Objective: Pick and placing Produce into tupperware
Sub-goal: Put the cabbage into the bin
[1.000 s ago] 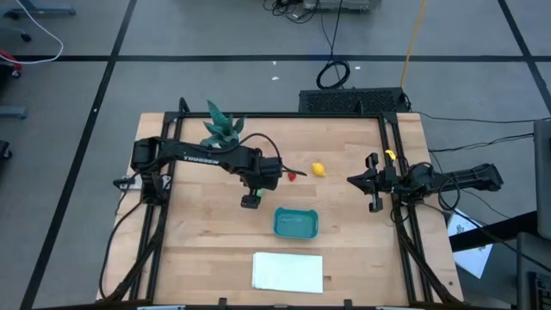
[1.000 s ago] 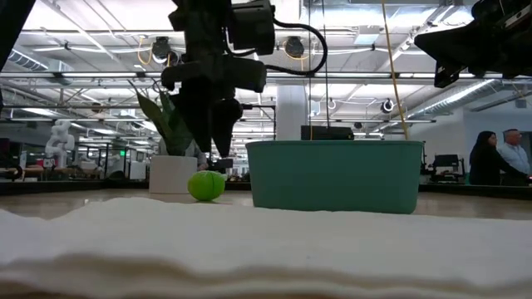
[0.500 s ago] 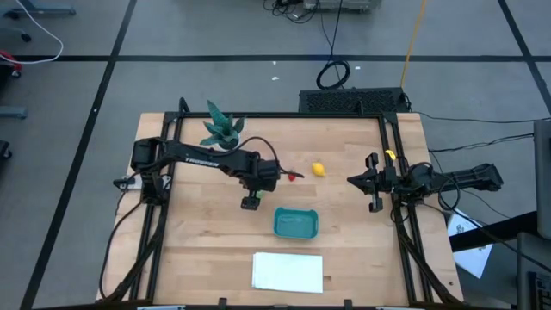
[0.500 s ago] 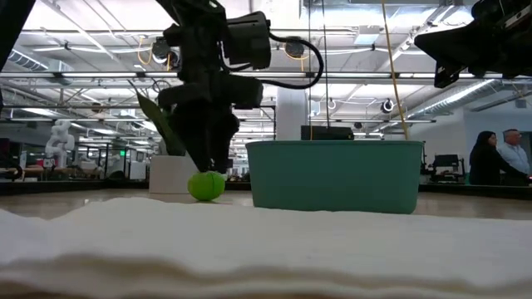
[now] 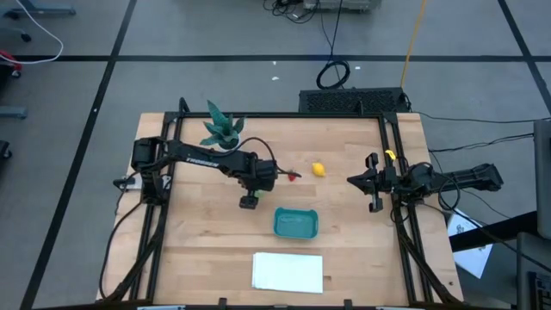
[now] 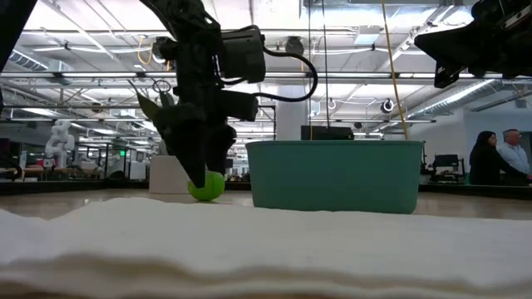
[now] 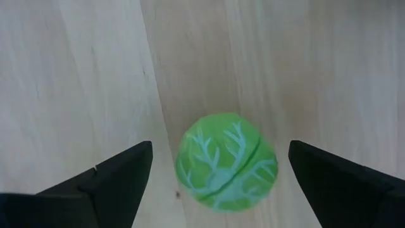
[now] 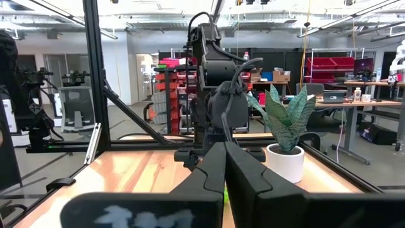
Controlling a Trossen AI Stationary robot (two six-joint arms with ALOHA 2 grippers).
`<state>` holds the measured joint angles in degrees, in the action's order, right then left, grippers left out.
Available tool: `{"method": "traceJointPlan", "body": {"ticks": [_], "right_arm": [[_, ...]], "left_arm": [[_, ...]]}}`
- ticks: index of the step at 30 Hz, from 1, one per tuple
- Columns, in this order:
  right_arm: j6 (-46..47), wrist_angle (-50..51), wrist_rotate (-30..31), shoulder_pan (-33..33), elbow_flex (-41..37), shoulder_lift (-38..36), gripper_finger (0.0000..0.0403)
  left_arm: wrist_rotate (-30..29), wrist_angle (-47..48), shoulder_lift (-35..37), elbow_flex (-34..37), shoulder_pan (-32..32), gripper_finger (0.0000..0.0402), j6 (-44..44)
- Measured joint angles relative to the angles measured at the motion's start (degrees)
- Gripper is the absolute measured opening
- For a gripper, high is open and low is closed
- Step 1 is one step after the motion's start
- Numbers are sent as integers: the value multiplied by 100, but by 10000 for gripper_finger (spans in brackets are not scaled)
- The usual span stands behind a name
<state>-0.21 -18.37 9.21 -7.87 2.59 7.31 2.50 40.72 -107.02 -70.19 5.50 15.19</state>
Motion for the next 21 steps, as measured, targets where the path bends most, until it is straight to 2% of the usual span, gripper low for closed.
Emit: {"method": "traceJointPlan", "body": {"ticks": [9, 21], "right_arm": [[-2, 0, 0, -1, 0, 0, 0], [-2, -2, 0, 0, -2, 0, 0]], "left_arm": [[11, -78, 0, 2, 11, 367, 188], [201, -54, 0, 2, 17, 244, 215]]}}
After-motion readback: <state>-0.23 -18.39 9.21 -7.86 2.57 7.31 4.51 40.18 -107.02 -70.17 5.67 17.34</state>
